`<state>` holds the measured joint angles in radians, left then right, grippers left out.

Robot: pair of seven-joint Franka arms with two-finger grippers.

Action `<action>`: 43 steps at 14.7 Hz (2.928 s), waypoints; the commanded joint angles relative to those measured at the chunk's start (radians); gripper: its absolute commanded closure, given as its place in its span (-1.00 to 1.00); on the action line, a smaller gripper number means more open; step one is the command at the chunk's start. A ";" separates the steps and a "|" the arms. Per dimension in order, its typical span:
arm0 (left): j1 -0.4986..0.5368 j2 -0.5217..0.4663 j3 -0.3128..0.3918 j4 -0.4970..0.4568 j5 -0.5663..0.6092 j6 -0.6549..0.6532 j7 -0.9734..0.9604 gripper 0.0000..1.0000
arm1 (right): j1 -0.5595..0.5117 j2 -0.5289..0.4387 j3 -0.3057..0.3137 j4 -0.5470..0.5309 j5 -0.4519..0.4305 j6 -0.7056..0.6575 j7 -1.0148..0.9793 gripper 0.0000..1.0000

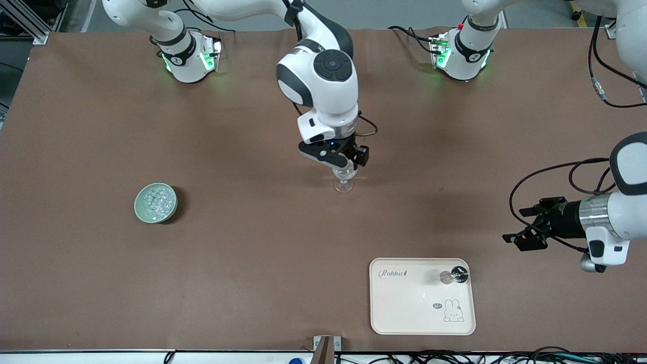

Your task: Pour wine and add ice with both arms

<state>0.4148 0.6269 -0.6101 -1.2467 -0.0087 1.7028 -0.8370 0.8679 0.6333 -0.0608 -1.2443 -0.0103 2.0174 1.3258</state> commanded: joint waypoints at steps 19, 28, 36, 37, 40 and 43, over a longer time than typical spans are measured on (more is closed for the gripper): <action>-0.407 -0.682 0.473 -0.359 -0.008 -0.126 0.734 -1.00 | -0.628 -0.455 0.013 -0.261 -0.020 -0.365 -0.907 -0.81; -0.459 -0.817 0.509 -0.511 0.000 -0.068 0.736 -1.00 | -0.842 -0.635 0.013 -0.450 -0.020 -0.368 -1.224 -0.81; -0.449 -0.742 0.510 -0.412 0.000 -0.084 0.736 -1.00 | -0.877 -0.713 0.016 -0.512 -0.022 -0.364 -1.310 -0.81; -0.449 -0.740 0.513 -0.413 -0.002 -0.084 0.739 -1.00 | -0.874 -0.722 0.018 -0.514 -0.022 -0.364 -1.314 -0.81; -0.447 -0.740 0.516 -0.410 0.000 -0.084 0.733 -1.00 | -0.874 -0.744 0.019 -0.512 -0.022 -0.365 -1.387 -0.81; -0.450 -0.740 0.517 -0.412 0.003 -0.086 0.731 -1.00 | -0.876 -0.733 0.019 -0.465 -0.019 -0.373 -1.432 -0.88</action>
<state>-0.0349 -0.1177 -0.0955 -1.6782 -0.0059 1.6275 -0.1142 0.0023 -0.0815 -0.0497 -1.7159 -0.0236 1.6386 -0.0731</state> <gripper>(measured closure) 0.000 0.075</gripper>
